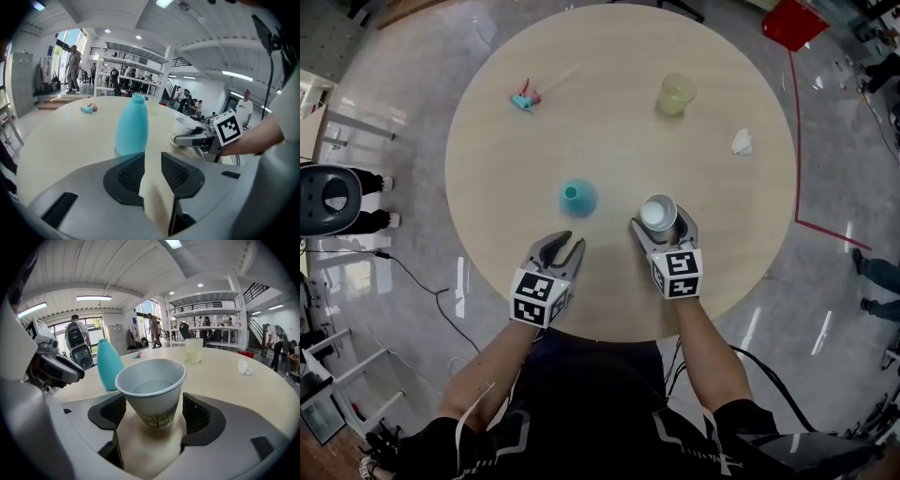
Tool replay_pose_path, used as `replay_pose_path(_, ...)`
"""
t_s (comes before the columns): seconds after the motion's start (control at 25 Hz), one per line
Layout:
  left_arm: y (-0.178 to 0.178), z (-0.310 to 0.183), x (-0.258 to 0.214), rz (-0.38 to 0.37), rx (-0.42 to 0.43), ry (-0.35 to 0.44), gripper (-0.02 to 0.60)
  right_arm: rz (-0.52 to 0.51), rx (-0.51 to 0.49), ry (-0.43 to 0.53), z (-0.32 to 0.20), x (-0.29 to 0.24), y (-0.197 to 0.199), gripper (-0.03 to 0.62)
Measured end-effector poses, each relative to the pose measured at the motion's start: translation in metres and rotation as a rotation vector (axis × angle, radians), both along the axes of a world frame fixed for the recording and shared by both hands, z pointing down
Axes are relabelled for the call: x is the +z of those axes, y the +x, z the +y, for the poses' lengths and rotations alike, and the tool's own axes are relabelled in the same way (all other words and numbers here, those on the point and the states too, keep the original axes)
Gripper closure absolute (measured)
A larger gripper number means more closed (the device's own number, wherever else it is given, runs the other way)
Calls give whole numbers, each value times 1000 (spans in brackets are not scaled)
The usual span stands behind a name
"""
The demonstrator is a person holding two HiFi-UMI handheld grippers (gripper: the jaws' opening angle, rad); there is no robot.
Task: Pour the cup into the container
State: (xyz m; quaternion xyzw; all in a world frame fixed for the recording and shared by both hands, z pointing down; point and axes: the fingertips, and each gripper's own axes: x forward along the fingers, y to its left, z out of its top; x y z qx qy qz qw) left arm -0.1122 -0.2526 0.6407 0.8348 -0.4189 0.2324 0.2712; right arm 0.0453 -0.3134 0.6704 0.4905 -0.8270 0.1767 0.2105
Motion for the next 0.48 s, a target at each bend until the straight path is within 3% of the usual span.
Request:
replay_pose_path(0.08, -1, -5, -1, 5, -4, 7, 488, 2, -1, 15, -1, -1, -2, 217)
replay_pose_path(0.16, -1, -8, -2, 4, 5, 14, 492, 5, -3, 21, -1, -2, -2, 273)
replay_pose_path(0.48, -3, -7, -7, 0, 18, 25, 500, 27, -40, 34, 4, -5, -6, 284)
